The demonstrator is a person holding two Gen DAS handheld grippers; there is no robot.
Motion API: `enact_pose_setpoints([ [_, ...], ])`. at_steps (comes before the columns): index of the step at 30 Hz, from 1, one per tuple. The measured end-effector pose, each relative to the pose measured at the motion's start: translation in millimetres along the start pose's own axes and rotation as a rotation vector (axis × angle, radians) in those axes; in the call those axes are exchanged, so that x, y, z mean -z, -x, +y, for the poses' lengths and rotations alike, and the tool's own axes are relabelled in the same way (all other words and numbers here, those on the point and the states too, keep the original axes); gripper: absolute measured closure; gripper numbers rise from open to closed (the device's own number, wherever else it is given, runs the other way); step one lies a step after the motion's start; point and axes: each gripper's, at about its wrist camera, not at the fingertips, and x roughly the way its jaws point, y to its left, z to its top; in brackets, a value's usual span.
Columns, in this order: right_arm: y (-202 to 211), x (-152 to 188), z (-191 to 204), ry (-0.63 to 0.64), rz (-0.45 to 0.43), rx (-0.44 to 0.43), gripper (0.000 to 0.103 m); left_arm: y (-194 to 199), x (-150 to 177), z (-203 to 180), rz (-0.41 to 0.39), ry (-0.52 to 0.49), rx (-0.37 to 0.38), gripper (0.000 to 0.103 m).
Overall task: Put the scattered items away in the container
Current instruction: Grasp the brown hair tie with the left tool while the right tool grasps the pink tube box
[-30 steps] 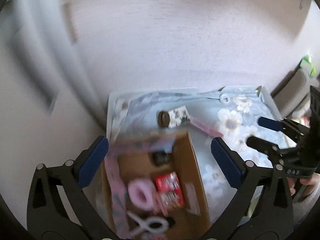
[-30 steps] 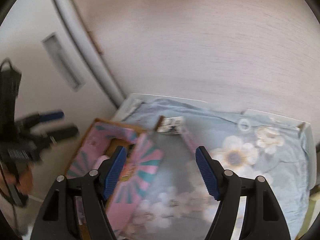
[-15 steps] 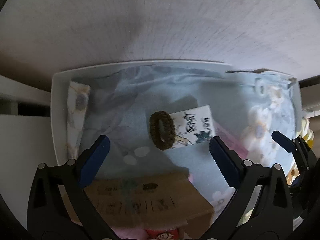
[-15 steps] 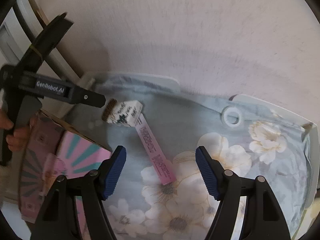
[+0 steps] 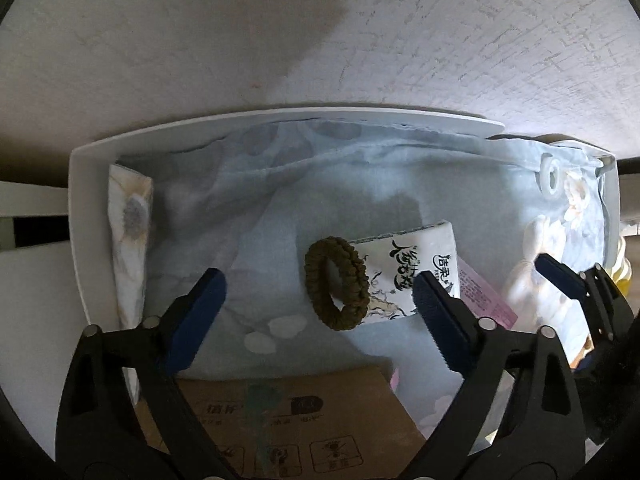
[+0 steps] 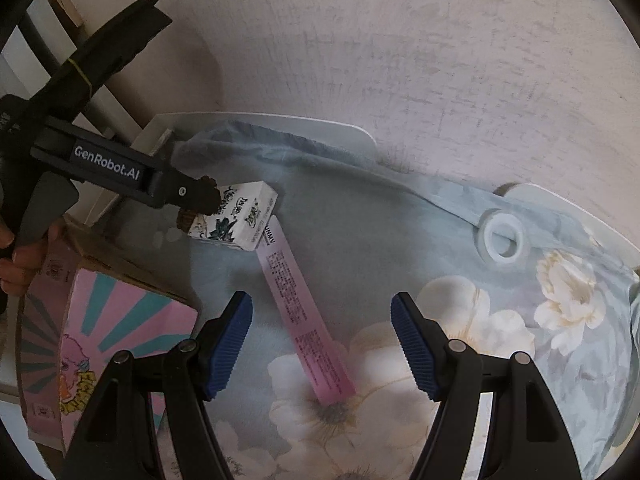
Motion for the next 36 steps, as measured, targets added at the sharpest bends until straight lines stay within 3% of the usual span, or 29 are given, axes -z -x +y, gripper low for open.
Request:
enact_pose_setpoints([
  [8, -8.7, -2.0, 7.2, 0.053, 0.021, 0.012, 0.035, -4.5, 7.5, -0.3, 0.05, -0.006, -0.022, 0.01],
  [15, -5.3, -1.6, 7.9, 0.068, 0.02, 0.009, 0.035, -2.1, 7.7, -4.0, 0.077, -0.039, -0.121, 0.01],
  [21, -2.2, 1.5, 7.4, 0.094, 0.022, 0.011, 0.035, -1.5, 18.0, -1.8, 0.085, -0.017, -0.1, 0.01],
  [28, -4.8, 5.6, 12.7, 0.158, 0.05, -0.029, 0.069, 3.7, 31.6, -4.8, 0.084, -0.002, -0.05, 0.03],
  [31, -9.3, 9.4, 12.5, 0.169, 0.064, -0.029, 0.078, 6.6, 38.8, -7.0, 0.089, 0.007, -0.015, 0.043],
  [36, -4.3, 15.0, 7.8, 0.155, 0.053, -0.051, 0.079, 8.8, 48.7, -3.5, 0.103, 0.052, 0.056, 0.058],
])
